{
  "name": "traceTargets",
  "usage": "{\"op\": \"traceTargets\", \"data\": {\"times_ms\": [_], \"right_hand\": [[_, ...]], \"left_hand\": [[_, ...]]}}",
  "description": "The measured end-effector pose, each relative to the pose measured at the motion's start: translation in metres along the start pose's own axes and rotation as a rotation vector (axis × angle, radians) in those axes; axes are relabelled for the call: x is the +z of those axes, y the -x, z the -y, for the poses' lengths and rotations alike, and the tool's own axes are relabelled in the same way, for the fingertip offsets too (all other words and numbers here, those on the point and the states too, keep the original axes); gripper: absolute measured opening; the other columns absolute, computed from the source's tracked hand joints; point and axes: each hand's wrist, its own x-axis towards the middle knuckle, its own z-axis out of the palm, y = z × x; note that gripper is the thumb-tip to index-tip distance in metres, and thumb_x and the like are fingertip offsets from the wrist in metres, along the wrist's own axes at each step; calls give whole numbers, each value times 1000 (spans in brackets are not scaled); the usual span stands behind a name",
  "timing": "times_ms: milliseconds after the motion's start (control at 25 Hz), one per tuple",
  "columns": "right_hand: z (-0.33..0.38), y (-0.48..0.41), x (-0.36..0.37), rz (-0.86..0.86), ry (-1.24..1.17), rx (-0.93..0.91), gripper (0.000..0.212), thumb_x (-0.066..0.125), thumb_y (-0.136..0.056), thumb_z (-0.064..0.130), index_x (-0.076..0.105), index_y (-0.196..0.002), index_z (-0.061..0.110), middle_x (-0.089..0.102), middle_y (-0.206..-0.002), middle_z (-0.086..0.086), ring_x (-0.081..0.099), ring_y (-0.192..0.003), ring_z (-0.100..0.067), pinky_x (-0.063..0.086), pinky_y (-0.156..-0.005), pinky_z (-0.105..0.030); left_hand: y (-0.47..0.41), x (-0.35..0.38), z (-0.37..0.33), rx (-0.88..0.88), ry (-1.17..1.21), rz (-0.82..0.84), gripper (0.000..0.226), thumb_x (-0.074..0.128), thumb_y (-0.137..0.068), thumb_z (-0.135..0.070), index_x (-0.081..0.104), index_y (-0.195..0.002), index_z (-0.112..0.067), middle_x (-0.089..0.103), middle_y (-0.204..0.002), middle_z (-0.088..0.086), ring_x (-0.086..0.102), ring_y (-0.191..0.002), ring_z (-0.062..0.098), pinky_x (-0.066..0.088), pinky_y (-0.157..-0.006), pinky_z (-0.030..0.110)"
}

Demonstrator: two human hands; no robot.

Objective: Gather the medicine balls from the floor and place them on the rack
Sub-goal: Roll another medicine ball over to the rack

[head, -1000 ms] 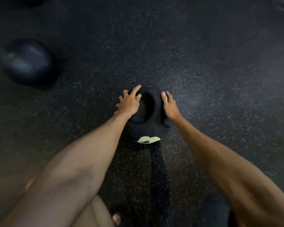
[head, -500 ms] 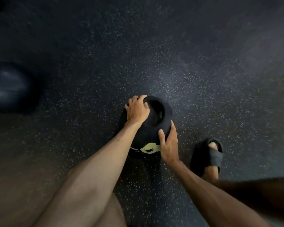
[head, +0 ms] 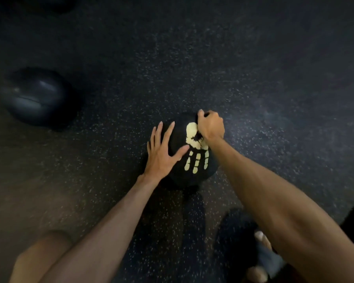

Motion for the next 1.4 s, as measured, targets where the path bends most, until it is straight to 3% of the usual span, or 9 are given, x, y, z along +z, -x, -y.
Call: {"op": "traceTargets", "data": {"times_ms": [120,240,320,440,600,800,960,1200,1400], "right_hand": [[23,-26,16,80,45,-228,50,39,-95,48,62,-126,17,66,-124,-9,59,-118,-29,45,-104,-50],[-6,-7,26,44,54,-512,60,33,-98,59,40,-149,28,37,-158,-3,28,-148,-24,20,-122,-47],[-29,-2,26,74,33,-572,70,35,-98,66,21,-157,32,14,-167,-1,7,-155,-21,9,-123,-47],[-26,-31,20,161,-27,-524,75,29,-95,72,17,-158,34,11,-167,-2,6,-155,-22,16,-123,-54],[3,-93,3,343,-93,-364,70,25,-93,74,19,-156,43,15,-166,-1,12,-153,-22,19,-120,-59],[61,-161,10,493,-60,-133,72,24,-95,74,22,-157,37,23,-163,-11,22,-148,-35,21,-117,-62],[79,-190,19,458,-65,-138,75,28,-96,73,20,-158,32,22,-163,-13,21,-149,-36,21,-119,-58],[49,-142,39,262,-186,-364,80,41,-97,65,-3,-158,39,-17,-167,8,-14,-154,-13,8,-124,-40],[107,-208,68,127,-142,-283,84,37,-92,74,2,-159,37,-6,-169,-4,-7,-155,-22,5,-125,-45]], "left_hand": [[-55,-15,2,-286,217,-37,73,44,-85,-79,17,-150,-57,11,-165,-6,10,-152,22,17,-122,53],[-114,-29,11,-502,314,-148,81,36,-77,-87,38,-147,-47,36,-157,4,33,-145,27,27,-120,50],[-146,-36,6,-580,313,-207,76,33,-81,-82,52,-141,-39,50,-148,4,44,-138,27,32,-116,45],[-171,-37,-10,-646,287,-252,59,32,-95,-67,57,-138,-33,55,-142,6,47,-134,29,35,-113,45],[-144,-21,-39,-567,196,-157,78,38,-91,-75,12,-156,-42,9,-166,6,11,-152,31,16,-122,56],[-148,-9,-48,-421,-9,-20,126,59,-68,-84,-28,-149,-43,-35,-160,-3,-26,-150,28,0,-118,65],[-218,-35,-35,-488,67,8,119,59,-68,-86,-17,-152,-48,-25,-164,-8,-20,-151,28,4,-119,66],[-367,-78,-38,-588,99,31,101,50,-74,-87,17,-156,-39,13,-165,11,11,-149,43,13,-114,71],[-423,-91,-6,-217,-23,-63,66,39,-94,-68,42,-146,-27,46,-147,10,38,-139,33,24,-114,63]]}}
